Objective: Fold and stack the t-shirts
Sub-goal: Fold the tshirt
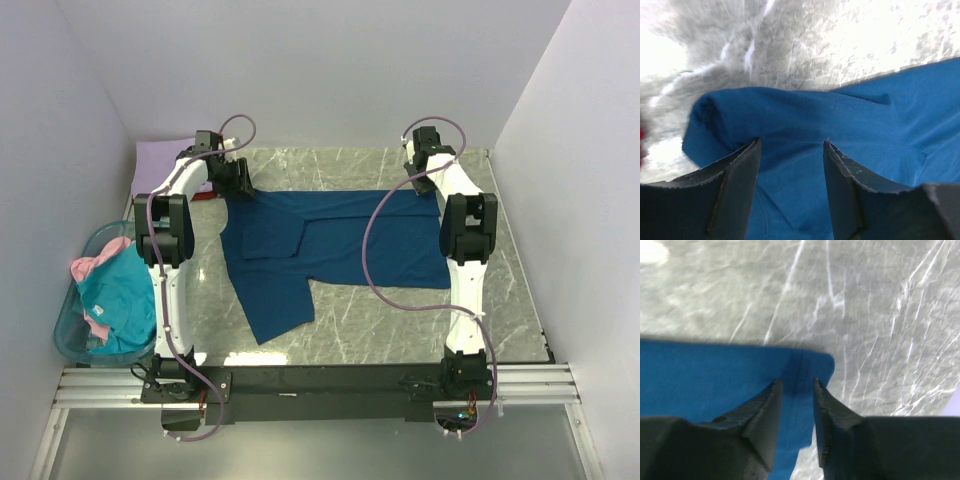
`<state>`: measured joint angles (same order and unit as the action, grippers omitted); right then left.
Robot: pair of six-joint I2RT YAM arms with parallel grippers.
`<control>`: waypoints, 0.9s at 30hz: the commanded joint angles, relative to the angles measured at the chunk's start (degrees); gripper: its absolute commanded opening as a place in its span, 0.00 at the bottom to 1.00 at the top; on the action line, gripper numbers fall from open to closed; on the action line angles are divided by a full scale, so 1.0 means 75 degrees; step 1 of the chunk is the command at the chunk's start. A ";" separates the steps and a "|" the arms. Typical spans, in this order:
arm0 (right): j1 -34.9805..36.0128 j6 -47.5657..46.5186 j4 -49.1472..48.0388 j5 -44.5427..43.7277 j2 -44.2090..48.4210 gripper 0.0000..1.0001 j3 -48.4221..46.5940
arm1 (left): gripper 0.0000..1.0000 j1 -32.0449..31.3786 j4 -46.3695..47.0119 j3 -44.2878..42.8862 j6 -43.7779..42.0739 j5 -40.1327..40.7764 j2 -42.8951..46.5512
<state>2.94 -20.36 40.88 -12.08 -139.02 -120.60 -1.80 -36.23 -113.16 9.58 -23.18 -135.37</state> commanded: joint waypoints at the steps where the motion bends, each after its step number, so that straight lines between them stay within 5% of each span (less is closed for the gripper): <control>1: -0.0099 -0.0004 -0.0412 0.0566 0.1308 0.40 0.0212 | 0.59 0.0193 0.0261 -0.0435 -0.0317 -0.0155 0.0776; 13: -0.0193 0.0078 0.0091 0.1410 0.0853 0.26 -0.0256 | 0.35 0.0533 -0.0208 -0.1013 -0.0480 0.0371 -0.0056; 27: 0.0006 -0.0472 0.0115 0.0897 0.0208 0.24 -0.0069 | 0.36 0.0405 -0.0256 -0.1177 -0.0727 0.1391 -0.0665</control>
<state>2.17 -21.82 41.93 -2.55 -136.86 -120.25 1.89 -37.98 -119.72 5.28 -16.08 -139.48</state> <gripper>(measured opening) 0.244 0.359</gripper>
